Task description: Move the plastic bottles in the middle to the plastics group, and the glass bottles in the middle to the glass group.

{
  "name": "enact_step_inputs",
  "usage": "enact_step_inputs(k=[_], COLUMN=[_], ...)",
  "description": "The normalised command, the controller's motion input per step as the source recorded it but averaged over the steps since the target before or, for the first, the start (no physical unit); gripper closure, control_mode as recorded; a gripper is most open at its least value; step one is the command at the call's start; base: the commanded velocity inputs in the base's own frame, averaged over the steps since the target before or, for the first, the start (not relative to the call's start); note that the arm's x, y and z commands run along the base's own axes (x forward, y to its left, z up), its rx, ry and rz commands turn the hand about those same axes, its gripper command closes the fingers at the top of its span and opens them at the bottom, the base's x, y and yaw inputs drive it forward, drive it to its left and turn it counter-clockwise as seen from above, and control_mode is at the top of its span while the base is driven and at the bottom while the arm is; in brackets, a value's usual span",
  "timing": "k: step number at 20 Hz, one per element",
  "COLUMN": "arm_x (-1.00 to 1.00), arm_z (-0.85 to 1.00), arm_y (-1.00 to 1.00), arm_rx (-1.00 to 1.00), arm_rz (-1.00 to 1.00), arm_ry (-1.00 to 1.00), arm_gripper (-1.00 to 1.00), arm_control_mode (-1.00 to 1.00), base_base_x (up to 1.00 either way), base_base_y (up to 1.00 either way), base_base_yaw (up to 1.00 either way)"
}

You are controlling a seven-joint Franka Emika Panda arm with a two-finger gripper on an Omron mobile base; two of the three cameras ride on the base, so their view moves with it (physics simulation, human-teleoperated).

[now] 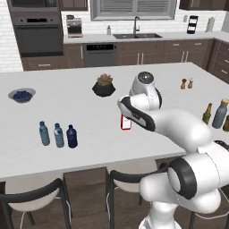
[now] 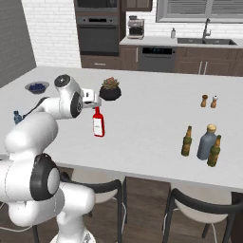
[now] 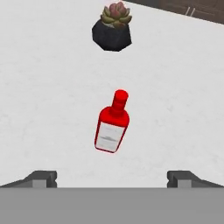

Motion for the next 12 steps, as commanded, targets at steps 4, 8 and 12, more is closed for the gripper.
enact_step_inputs(k=[4,8,12], arm_x=[0.58,0.02,0.2], arm_z=[-0.06,0.0,-0.14], arm_y=[-0.13,0.0,0.0], arm_rx=[0.12,0.04,0.0], arm_rz=[0.0,0.0,0.0], arm_ry=[0.0,0.05,0.19], arm_gripper=[-1.0,-1.0,-1.0], arm_control_mode=[-1.0,-1.0,-1.0], base_base_x=[0.0,0.0,0.0], base_base_y=[0.0,0.0,0.0], base_base_yaw=[0.0,0.0,0.0])
